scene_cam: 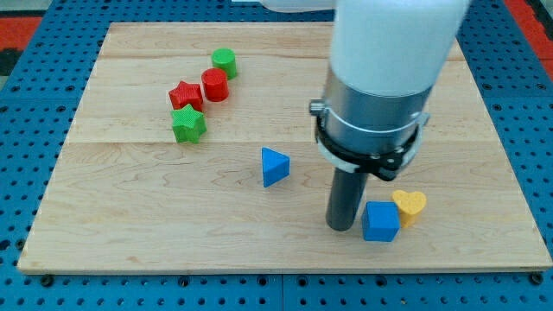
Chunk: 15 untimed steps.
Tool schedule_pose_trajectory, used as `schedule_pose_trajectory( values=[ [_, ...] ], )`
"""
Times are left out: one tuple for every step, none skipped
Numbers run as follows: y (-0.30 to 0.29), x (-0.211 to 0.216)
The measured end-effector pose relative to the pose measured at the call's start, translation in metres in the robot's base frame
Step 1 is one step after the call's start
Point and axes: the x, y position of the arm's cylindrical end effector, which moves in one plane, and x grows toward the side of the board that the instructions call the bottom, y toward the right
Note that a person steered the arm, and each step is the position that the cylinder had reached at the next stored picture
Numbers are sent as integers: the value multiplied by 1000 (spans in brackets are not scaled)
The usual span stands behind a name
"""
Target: Push the blue triangle closer to the blue cube
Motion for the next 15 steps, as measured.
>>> schedule_pose_trajectory(
  values=[
    [34, 7],
    [30, 6],
    [-57, -29],
    [-124, -47],
    [-119, -84],
    [-49, -68],
    [-26, -42],
    [-39, -64],
    [-22, -65],
    [-19, -65],
    [15, -65],
    [13, -94],
    [-8, -123],
    [-8, -67],
    [24, -30]
  ],
)
